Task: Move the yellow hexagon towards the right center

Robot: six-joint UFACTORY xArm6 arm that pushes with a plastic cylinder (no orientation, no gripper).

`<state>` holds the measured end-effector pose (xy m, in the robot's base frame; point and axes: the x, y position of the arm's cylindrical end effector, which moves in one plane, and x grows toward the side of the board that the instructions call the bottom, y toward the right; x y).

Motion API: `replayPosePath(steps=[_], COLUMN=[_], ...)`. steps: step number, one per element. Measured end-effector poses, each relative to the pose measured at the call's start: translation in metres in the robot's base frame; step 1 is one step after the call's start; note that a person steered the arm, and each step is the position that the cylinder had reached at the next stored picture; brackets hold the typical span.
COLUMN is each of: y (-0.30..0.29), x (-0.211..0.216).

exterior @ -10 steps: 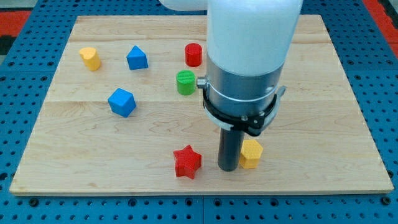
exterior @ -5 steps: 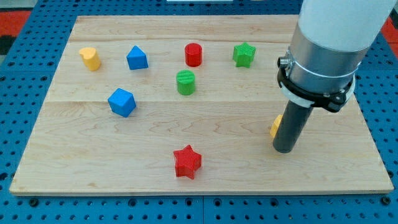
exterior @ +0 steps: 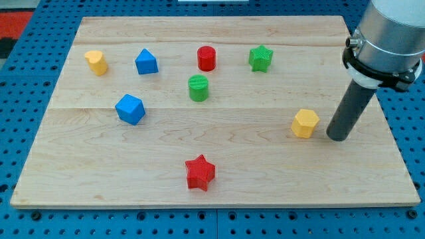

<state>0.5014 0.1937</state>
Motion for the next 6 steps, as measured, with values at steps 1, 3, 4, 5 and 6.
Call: replayPosePath(steps=[1,3,4,5,6], y=[-0.029,-0.071,-0.059,-0.042,-0.02], x=[0.0,-0.009,-0.038,-0.062,-0.071])
